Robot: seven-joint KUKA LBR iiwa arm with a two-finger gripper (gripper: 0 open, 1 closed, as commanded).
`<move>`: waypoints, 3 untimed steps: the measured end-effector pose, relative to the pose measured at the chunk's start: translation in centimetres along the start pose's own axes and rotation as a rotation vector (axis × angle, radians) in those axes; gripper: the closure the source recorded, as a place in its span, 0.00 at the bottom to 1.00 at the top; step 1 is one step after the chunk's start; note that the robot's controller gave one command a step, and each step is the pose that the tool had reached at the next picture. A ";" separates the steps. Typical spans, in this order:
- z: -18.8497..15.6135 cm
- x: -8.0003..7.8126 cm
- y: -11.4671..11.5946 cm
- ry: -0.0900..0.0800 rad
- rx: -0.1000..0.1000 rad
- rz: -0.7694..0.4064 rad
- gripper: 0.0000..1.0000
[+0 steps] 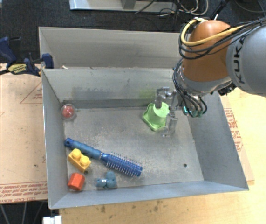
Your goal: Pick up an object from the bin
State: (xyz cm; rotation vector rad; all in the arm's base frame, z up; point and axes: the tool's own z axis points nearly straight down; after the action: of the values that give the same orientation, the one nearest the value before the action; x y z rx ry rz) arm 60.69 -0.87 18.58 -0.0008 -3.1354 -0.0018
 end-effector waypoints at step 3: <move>8.3 -4.0 -3.0 -0.014 -0.003 0.176 0.00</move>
Offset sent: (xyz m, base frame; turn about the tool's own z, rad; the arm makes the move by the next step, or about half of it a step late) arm 0.0340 -0.0400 -0.1158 -0.0349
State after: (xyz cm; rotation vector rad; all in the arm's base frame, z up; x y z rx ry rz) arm 64.59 -3.88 10.26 -0.2780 -3.1370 -0.0054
